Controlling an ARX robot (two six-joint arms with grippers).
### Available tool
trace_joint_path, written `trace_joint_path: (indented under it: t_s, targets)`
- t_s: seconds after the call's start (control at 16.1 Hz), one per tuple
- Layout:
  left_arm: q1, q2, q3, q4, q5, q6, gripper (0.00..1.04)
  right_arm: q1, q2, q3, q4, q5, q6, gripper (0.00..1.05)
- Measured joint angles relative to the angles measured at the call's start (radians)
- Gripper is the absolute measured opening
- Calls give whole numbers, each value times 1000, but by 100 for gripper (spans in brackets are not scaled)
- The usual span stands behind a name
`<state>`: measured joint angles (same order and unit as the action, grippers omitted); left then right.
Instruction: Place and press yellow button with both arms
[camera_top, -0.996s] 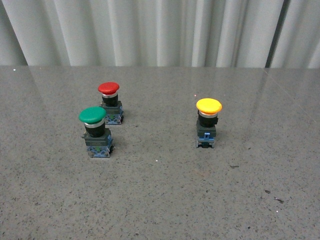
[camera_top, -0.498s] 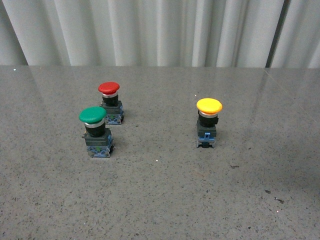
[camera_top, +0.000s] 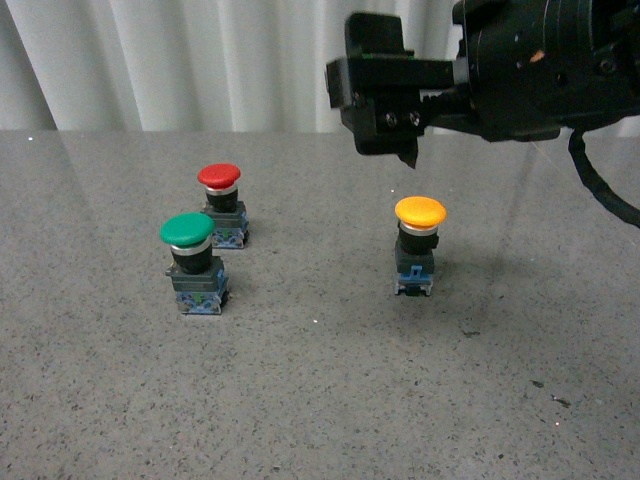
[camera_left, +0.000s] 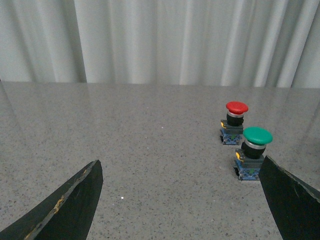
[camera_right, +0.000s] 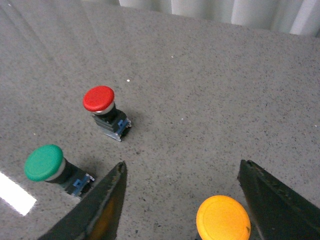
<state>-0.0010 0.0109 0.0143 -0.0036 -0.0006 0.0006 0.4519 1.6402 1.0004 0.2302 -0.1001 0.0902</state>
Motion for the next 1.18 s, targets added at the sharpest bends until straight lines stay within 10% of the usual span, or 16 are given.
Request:
trace_joint_path:
  t_s: [0.5,1.18]
  targets:
    - [0,0,0,0,0,0,98,7,61,10,-13,54,-90,2]
    - [0,0,0,0,0,0,98,-33,67,-16,-39,47,-126,2]
